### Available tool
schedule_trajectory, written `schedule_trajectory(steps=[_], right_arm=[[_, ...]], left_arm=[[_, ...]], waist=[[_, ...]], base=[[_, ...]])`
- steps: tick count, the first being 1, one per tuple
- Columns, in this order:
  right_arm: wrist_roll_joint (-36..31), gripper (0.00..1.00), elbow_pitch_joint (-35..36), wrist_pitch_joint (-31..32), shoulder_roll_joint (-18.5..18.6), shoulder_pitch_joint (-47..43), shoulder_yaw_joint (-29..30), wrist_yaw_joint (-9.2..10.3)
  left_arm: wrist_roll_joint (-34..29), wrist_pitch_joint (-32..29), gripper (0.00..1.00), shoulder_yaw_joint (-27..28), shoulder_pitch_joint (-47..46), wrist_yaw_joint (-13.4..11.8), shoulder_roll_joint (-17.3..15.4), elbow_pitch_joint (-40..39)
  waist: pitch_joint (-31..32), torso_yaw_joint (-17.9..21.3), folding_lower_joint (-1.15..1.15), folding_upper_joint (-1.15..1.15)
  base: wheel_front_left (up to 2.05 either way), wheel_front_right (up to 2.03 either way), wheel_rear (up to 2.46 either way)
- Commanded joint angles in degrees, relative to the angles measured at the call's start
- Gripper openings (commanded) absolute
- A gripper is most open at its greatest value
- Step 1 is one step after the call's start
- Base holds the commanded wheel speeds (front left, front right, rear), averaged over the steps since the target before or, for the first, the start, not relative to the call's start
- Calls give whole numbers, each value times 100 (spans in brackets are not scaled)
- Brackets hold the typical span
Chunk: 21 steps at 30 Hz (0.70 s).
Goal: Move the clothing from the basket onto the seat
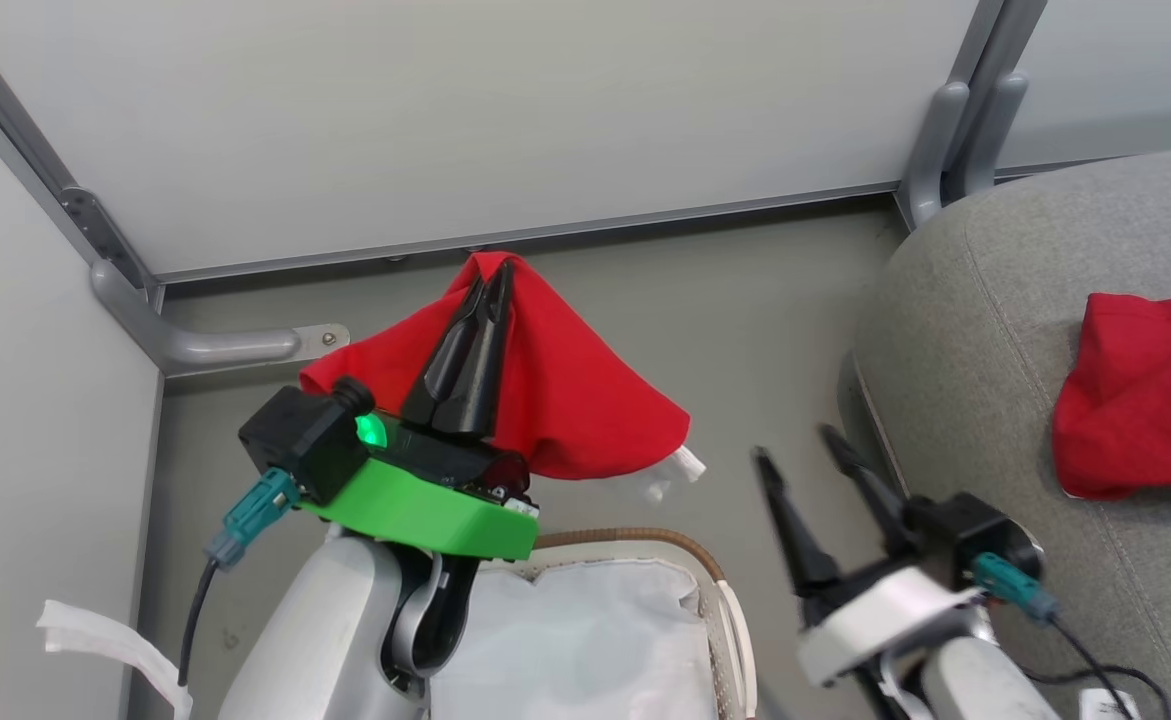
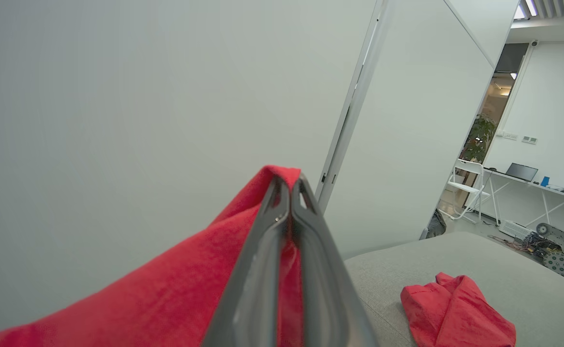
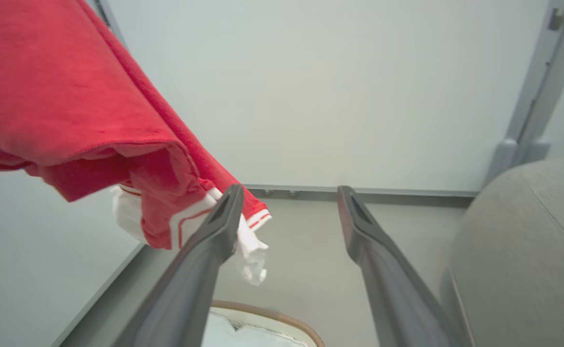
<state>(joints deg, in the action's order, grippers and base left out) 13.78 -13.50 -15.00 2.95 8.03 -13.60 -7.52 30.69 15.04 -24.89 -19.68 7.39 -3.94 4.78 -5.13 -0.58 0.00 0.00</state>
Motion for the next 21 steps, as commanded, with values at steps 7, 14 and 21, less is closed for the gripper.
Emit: schedule_trajectory(steps=[7, 14, 21], right_arm=[[29, 100, 943, -27, 216, 654, -1145, 6], [149, 100, 583, -27, 300, 1152, -1853, 6], [479, 0, -258, -27, 168, 1304, -2101, 6]], left_arm=[[-42, 20, 0, -145, 28, 18, 28, -68], [22, 21, 0, -512, 28, 18, 66, -76], [84, 21, 0, -858, -54, 18, 92, -47]], waist=[[43, -48, 0, 0], [28, -266, 0, 0], [18, -520, 0, 0]], base=[[0, 0, 0], [0, 0, 0], [0, 0, 0]])
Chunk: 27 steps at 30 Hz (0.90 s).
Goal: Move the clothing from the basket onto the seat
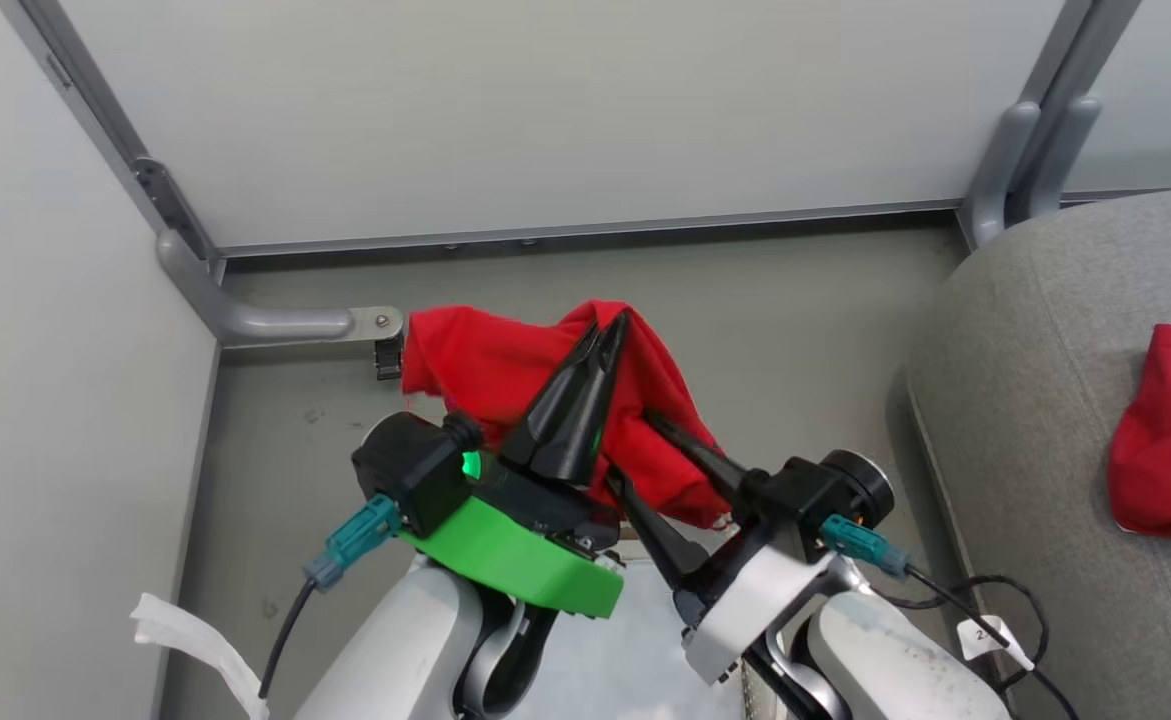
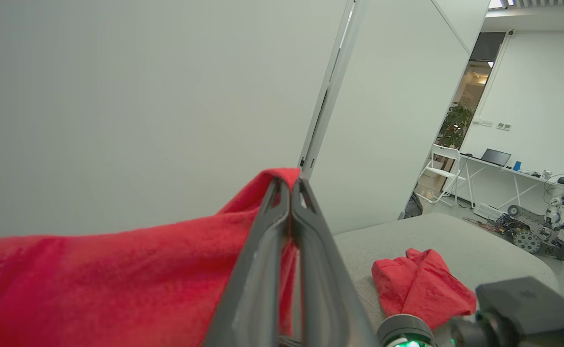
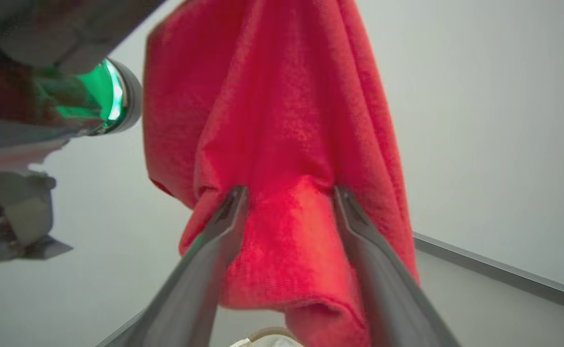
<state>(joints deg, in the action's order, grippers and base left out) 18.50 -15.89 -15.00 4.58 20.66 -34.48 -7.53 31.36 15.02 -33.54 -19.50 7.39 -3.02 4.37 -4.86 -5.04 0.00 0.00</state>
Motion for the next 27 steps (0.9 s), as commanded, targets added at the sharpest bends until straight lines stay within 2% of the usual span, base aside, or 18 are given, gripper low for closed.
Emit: schedule_trajectory(steps=[1, 9, 10, 11, 16, 27], right_arm=[[44, 0, -105, -27, -1, 52, -47, 7], [232, 0, -131, -27, -36, -71, 157, 7], [240, 0, -85, -27, -43, -92, 204, 8], [214, 0, 6, -27, -51, -124, 282, 7], [161, 0, 520, -27, -91, -308, 575, 7], [225, 0, 970, -27, -136, -565, 963, 7]], left_arm=[[25, 22, 0, -19, -67, 18, 0, -5], [18, 21, 0, 117, 15, 18, 11, -57], [1, 22, 37, 179, 30, 18, 8, -79], [16, 21, 100, 216, 68, 18, 8, -76], [-108, 13, 100, 307, 111, 18, 7, -39], [-411, 13, 100, 326, 52, 18, -4, 204]], waist=[[-13, -93, 0, 0], [-96, 35, 0, 0], [-102, 84, 0, 0], [-107, 150, 0, 0], [-140, 624, 0, 0], [-368, 2339, 0, 0]], base=[[0, 0, 0], [0, 0, 0], [0, 0, 0], [0, 0, 0], [0, 0, 0], [0, 0, 0]])
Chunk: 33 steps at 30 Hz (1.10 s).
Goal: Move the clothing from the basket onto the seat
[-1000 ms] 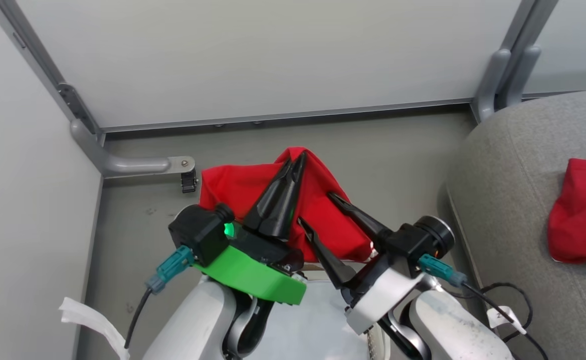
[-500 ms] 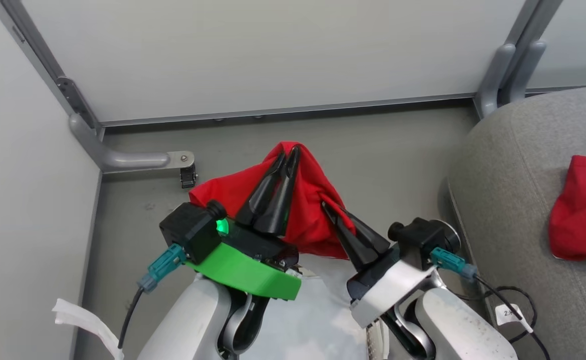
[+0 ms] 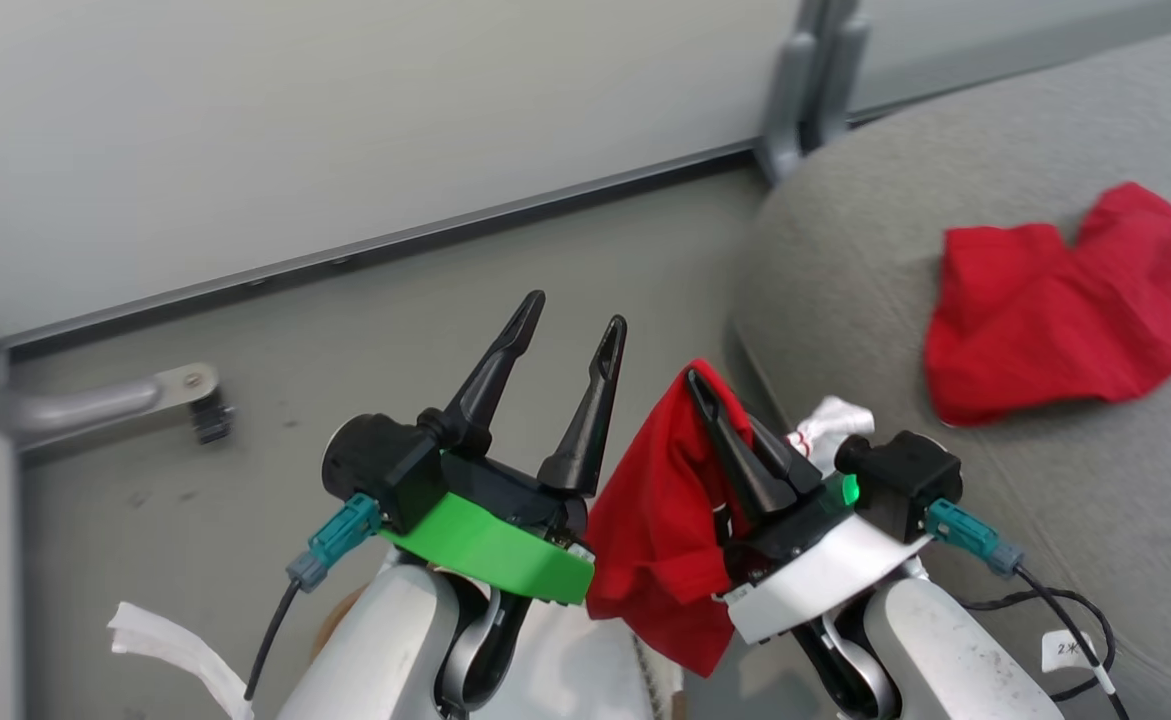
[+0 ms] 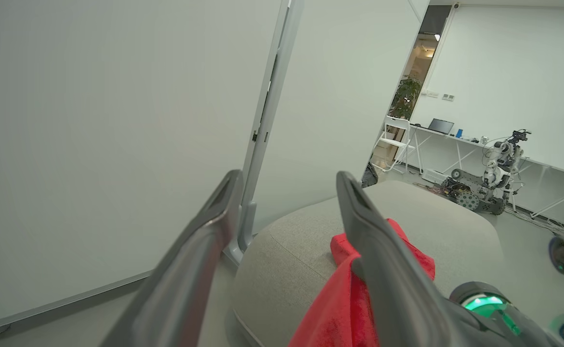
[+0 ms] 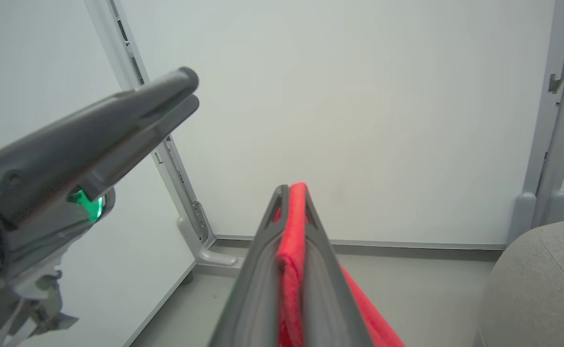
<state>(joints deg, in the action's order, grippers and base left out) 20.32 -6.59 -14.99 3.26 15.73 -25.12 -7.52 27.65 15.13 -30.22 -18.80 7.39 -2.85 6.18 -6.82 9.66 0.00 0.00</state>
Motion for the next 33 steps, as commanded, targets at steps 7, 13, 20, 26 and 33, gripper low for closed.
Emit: schedule_trajectory(steps=[7, 13, 20, 26, 33], right_arm=[[90, 0, 121, -29, -26, -193, 213, 6], [126, 0, 261, -29, -31, -274, 543, 6], [348, 0, 657, -29, -35, 147, 1076, 5], [-166, 0, 915, -29, 356, 1367, 1464, 6], [-867, 0, 362, -28, 997, 3091, 2515, 8]], left_arm=[[-151, 2, 100, -66, 7, 18, -168, 208], [-162, 2, 100, -264, -74, 18, -272, 381], [-43, 2, 100, -569, -245, 18, -416, 676], [-6, 2, 100, -591, -217, 18, -596, 820], [-81, 2, 100, -580, -350, 18, -763, 806]], waist=[[-299, 1803, 0, 0], [-449, 2145, 0, 0], [-704, 2193, 0, 0], [-917, 2205, 0, 0], [-1340, 1975, 0, 0]], base=[[0, 0, 0], [0, 0, 0], [0, 0, 0], [0, 0, 0], [0, 0, 0]])
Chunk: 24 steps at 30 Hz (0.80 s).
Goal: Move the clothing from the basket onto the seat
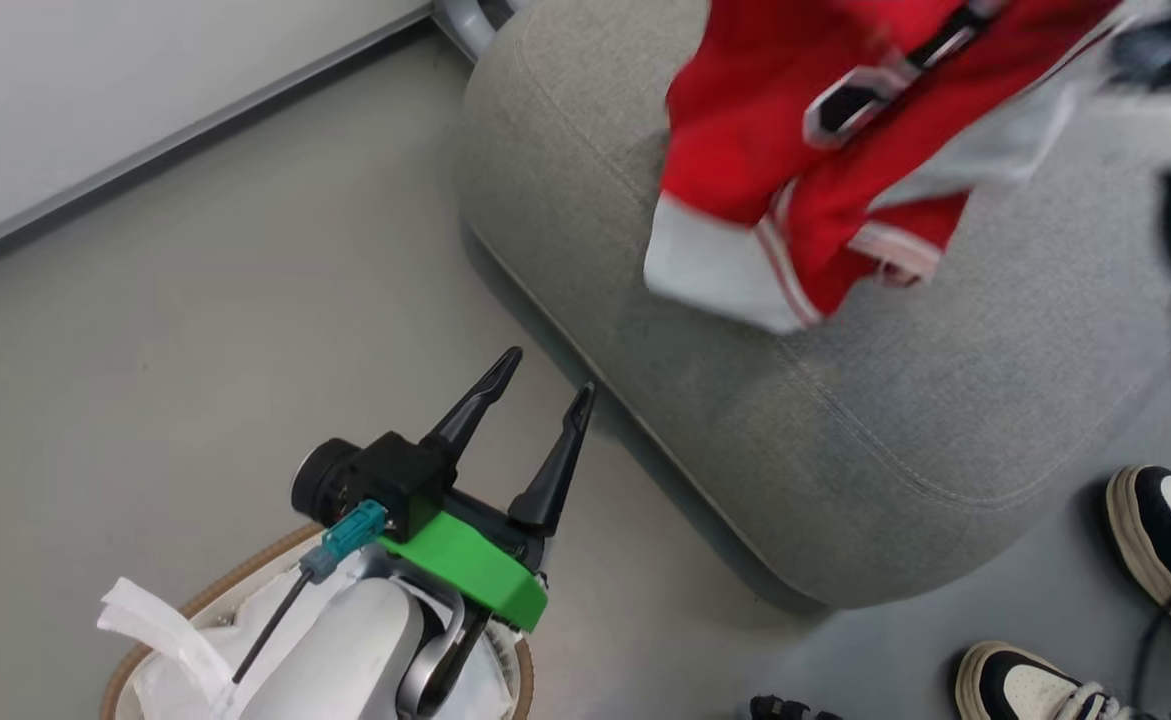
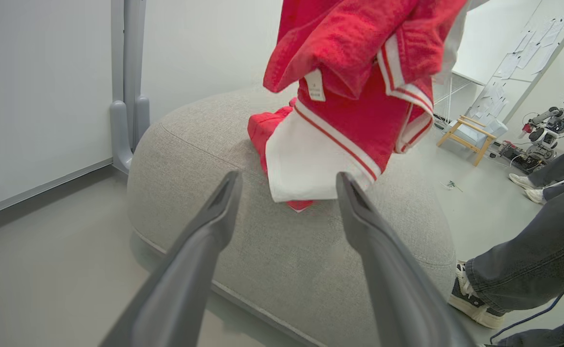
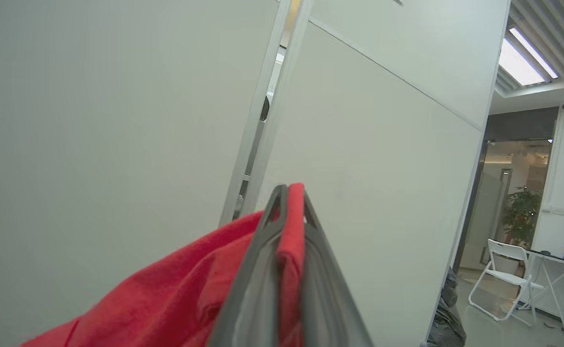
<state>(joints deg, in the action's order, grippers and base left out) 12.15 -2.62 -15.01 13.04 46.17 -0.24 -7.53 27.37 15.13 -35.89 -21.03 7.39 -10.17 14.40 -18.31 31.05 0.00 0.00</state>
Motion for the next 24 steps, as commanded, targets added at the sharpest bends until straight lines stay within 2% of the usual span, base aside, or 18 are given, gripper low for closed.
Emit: schedule_trajectory(steps=[1, 5, 10, 14, 20, 22, 23, 24], right_arm=[[-171, 0, -174, -23, 119, 237, 194, 8], [-869, 0, -834, -16, 566, 940, 955, 8], [-1368, 0, -1566, -14, 856, 1211, 1530, 8], [-1603, 0, -2096, -14, 832, 935, 1856, 8], [-1873, 0, -2849, -15, 521, 354, 2328, 8], [-1898, 41, -2991, -14, 403, 138, 2344, 8], [-1899, 87, -3065, -14, 321, 18, 2286, 8], [-1893, 100, -3145, -14, 268, -86, 2257, 8]], left_arm=[[-54, 2, 100, -29, -153, 18, -63, -11], [-72, 2, 100, -108, -309, 18, -121, -39], [-80, 2, 100, -138, -440, 18, -177, -42], [-118, 2, 100, -56, -482, 18, -206, -102], [-144, 2, 100, -105, -569, 18, -216, -150], [-147, 2, 100, -121, -582, 18, -200, -137], [-134, 2, 100, -137, -577, 18, -184, -123], [-120, 2, 100, -152, -566, 18, -174, -114]], waist=[[-249, -225, 0, 0], [-532, -568, 0, 0], [-796, -955, 0, 0], [-951, -1168, 0, 0], [-1104, -1333, 0, 0], [-1112, -1337, 0, 0], [-1091, -1319, 0, 0], [-1073, -1301, 0, 0]], base=[[0, 0, 0], [0, 0, 0], [0, 0, 0], [0, 0, 0], [0, 0, 0], [0, 0, 0], [0, 0, 0], [0, 0, 0]])
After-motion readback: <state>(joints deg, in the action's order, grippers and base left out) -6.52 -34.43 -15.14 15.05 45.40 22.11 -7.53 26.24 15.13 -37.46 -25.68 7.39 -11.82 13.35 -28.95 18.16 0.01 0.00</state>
